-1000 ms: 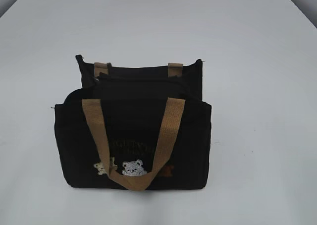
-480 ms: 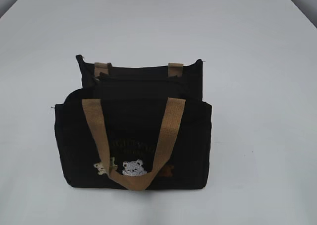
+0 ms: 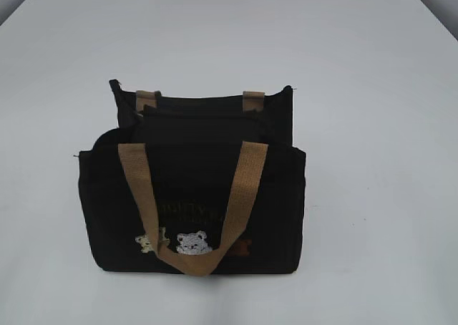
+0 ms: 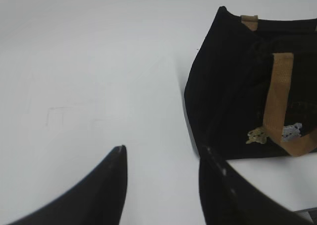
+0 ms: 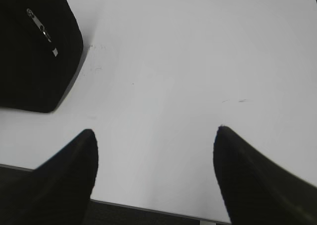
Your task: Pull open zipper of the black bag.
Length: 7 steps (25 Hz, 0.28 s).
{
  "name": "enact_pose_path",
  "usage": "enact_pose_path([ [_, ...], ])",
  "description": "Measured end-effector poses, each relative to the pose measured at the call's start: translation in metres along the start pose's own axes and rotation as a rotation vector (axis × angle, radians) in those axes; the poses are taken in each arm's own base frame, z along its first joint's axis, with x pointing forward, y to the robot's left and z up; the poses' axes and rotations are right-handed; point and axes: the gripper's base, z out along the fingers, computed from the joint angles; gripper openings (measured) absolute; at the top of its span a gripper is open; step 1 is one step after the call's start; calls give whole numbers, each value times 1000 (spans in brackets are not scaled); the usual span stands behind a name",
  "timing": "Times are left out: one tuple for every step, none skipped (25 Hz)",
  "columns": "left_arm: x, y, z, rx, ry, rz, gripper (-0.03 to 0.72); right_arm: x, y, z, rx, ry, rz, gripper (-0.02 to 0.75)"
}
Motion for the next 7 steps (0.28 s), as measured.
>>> enact_pose_path([
  [0,0,0,0,0,0,347,0,0,0,0,0,0,562],
  [0,0,0,0,0,0,340,0,0,0,0,0,0,562],
  [0,0,0,0,0,0,335,0,0,0,0,0,0,562],
  [0,0,0,0,0,0,330,0,0,0,0,0,0,562],
  [0,0,0,0,0,0,326,0,0,0,0,0,0,563],
  [0,0,0,0,0,0,324,0,0,0,0,0,0,562],
  [0,0,0,0,0,0,322,0,0,0,0,0,0,562],
])
